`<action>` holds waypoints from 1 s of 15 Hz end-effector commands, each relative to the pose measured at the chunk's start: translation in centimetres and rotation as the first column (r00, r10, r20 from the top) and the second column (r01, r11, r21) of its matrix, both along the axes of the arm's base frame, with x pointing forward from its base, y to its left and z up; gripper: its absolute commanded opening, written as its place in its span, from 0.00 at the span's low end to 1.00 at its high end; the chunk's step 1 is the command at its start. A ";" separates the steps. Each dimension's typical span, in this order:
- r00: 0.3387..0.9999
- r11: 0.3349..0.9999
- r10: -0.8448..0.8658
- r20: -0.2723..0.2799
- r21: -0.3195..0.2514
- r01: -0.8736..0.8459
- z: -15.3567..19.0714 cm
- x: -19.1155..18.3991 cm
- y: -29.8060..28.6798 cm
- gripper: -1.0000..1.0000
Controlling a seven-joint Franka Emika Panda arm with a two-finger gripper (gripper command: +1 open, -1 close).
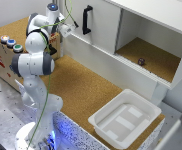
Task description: Put the pink block on top of the drawer
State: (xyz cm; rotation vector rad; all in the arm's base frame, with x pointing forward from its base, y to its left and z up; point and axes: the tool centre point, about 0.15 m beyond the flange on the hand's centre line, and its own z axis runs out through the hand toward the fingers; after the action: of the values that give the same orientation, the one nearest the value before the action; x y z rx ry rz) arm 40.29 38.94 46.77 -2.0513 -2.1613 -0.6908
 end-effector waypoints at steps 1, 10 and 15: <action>0.990 0.990 0.119 -0.080 -0.061 -0.124 -0.5 -0.6 4.9 0.00; 0.997 0.999 0.030 -0.064 -0.034 -0.032 1.5 0.6 5.8 1.00; 0.992 0.991 -0.036 -0.121 0.120 0.051 7.0 -2.2 -1.2 1.00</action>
State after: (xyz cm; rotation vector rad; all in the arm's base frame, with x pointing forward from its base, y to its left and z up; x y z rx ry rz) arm 39.93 43.54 48.45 -2.0506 -2.1142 -0.6892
